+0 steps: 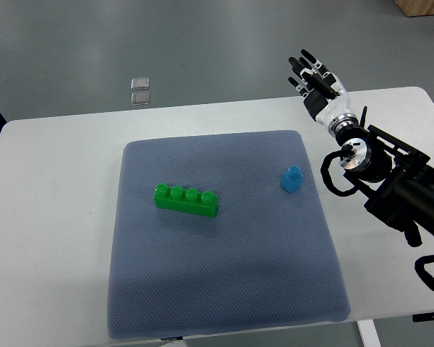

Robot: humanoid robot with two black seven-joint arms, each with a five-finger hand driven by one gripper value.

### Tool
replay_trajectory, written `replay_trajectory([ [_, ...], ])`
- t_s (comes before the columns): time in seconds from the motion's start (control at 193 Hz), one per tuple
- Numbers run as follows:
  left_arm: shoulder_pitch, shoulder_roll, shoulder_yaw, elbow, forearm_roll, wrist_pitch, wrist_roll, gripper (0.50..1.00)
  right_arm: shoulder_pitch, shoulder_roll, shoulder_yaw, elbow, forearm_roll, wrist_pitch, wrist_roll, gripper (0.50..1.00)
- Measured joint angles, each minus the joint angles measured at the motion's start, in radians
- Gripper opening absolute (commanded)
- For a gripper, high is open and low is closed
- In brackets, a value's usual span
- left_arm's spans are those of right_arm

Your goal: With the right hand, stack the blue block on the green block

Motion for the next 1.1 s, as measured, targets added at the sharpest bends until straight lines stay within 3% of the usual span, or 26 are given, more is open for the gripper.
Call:
replay_trajectory([
  [1.101,0.003,0.0,0.002,0.001,0.003,0.0,0.0,1.0,0.006,-0.006,0.0,0.002,-0.003,-0.004,0.0,0.913],
])
